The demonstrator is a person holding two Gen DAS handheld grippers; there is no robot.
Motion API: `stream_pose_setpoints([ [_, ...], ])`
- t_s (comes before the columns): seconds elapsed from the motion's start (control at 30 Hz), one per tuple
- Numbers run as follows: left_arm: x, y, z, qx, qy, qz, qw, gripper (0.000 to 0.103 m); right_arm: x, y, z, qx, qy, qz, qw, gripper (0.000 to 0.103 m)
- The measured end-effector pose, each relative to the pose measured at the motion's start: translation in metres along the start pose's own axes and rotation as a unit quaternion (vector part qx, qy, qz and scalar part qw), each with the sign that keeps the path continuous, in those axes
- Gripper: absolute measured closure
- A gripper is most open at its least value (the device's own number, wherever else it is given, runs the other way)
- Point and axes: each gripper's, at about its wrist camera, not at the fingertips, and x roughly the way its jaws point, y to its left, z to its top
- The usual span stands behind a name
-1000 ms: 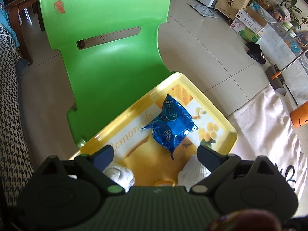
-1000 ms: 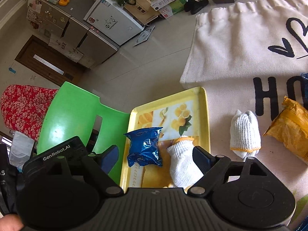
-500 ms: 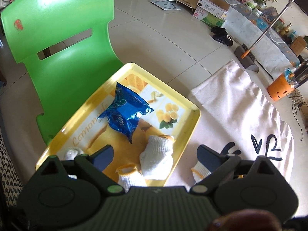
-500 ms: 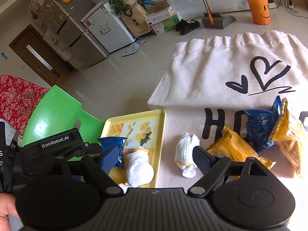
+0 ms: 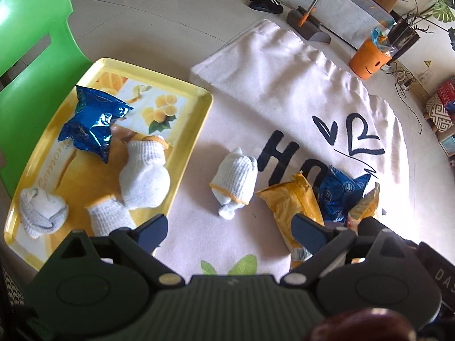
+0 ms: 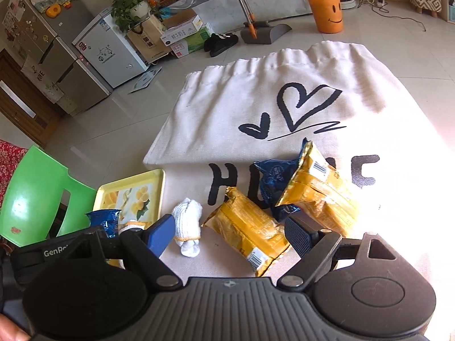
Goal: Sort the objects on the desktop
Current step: 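Withdraw both grippers from the tray back over the cloth, then close the right gripper on a yellow snack bag while left moves over another yellow bag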
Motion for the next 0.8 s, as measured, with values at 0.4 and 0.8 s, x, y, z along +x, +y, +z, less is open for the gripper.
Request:
stream_pose_setpoints([
  [0.4,0.022,-0.076,-0.016,0.104,0.014,0.013,0.9944,0.001,-0.034,-0.061,0.026,0.031,0.002,-0.051,0.998,0.013],
  [0.8,0.078,-0.069,-0.007,0.101,0.056,0.020,0.9931,0.001,-0.012,-0.083,0.026,-0.037,0.015,-0.036,0.999,0.010],
])
